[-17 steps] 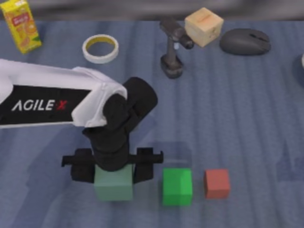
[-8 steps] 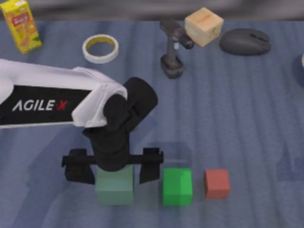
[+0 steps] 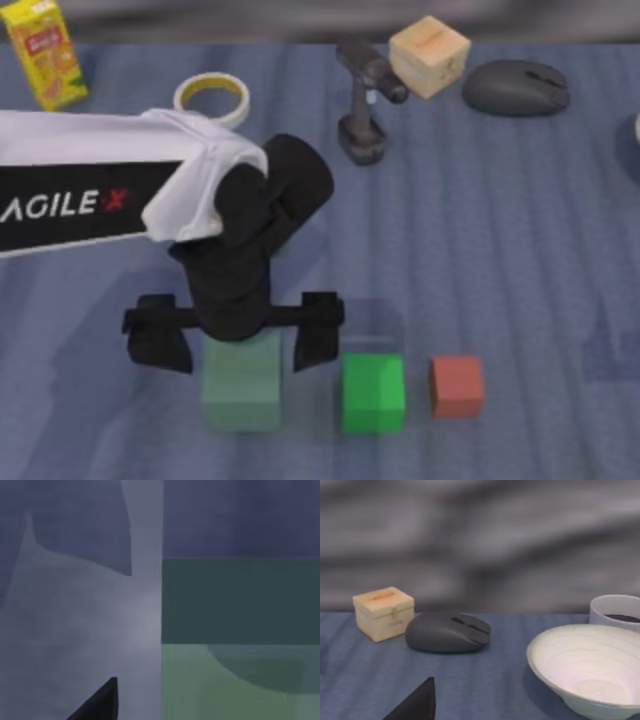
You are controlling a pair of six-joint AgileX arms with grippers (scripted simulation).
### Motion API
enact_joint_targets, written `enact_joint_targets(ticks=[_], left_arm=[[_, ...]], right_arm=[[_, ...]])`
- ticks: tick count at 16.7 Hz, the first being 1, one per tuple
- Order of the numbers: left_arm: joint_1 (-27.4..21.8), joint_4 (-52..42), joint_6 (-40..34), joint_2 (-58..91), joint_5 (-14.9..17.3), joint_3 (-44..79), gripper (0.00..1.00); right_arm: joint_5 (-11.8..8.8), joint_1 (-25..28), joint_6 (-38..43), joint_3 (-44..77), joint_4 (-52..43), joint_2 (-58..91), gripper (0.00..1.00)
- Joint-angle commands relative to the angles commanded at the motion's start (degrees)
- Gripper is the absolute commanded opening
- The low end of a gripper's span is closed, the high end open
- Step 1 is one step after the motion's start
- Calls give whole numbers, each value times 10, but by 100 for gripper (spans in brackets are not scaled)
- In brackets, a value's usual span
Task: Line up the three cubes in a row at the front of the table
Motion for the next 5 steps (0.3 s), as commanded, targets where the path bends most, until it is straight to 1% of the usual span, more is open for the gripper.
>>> enact_joint_targets(ticks=[3,5], left_arm=[[4,-69,0,-27,1,39,100],[6,-85,0,-38,1,51,100]], right_arm=[[0,0,0,0,0,0,100],[0,0,0,0,0,0,100]])
